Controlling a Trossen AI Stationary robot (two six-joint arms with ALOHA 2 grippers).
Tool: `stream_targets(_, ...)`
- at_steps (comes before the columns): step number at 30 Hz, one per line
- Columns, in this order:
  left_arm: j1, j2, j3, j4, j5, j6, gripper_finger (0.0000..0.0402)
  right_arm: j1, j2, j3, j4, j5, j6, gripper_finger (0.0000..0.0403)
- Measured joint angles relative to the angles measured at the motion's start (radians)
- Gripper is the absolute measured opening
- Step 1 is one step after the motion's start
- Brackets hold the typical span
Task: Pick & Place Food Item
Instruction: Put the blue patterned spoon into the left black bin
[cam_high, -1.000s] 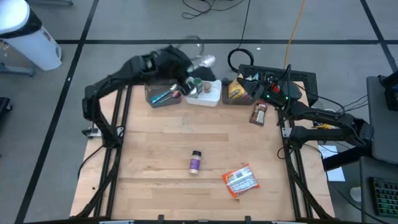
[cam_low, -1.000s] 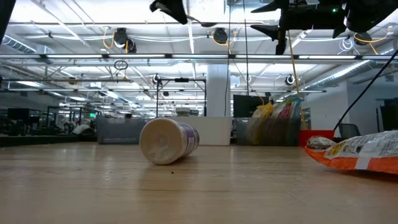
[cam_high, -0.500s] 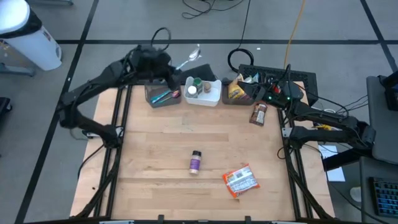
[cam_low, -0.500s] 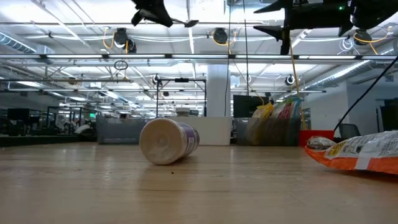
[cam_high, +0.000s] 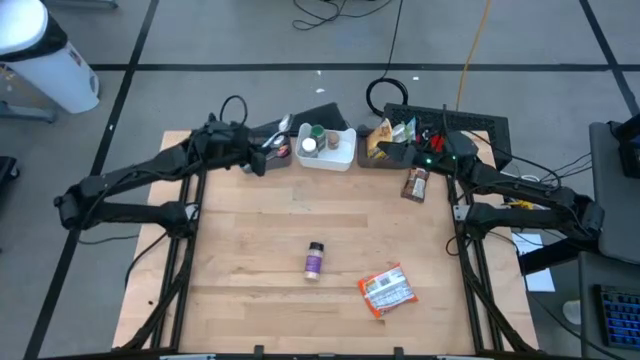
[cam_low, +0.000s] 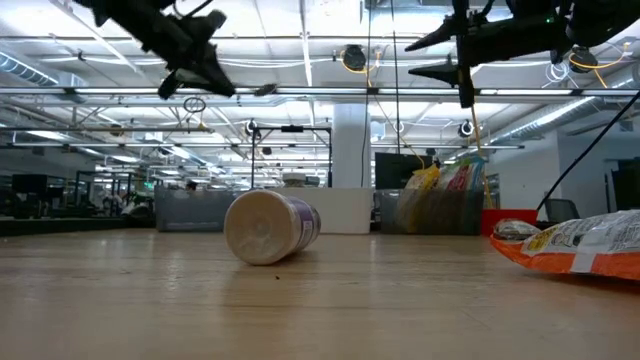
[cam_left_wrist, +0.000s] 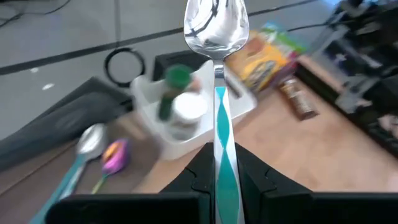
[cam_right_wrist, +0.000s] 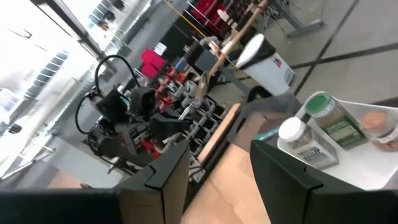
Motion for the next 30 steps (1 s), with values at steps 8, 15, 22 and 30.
stream_targets(8, 0.184, -0.008, -0.108, -0.006, 0.111, 0.090, 0.0028, 0.000, 0.058, 0.000, 0.007, 0.052, 0.000, 0.0163)
stream_targets(15, 0.367, 0.112, -0.125, 0.044, 0.362, 0.301, 0.0028, 0.000, 0.126, 0.000, 0.046, 0.135, 0.038, 0.0161)
stream_targets(22, 0.480, 0.250, -0.125, 0.107, 0.468, 0.407, 0.0028, 0.006, 0.175, 0.000, 0.091, 0.135, 0.053, 0.0160)
stream_targets(30, 0.516, 0.321, -0.124, 0.145, 0.428, 0.447, 0.0028, 0.007, 0.188, -0.001, 0.113, 0.176, 0.052, 0.0159)
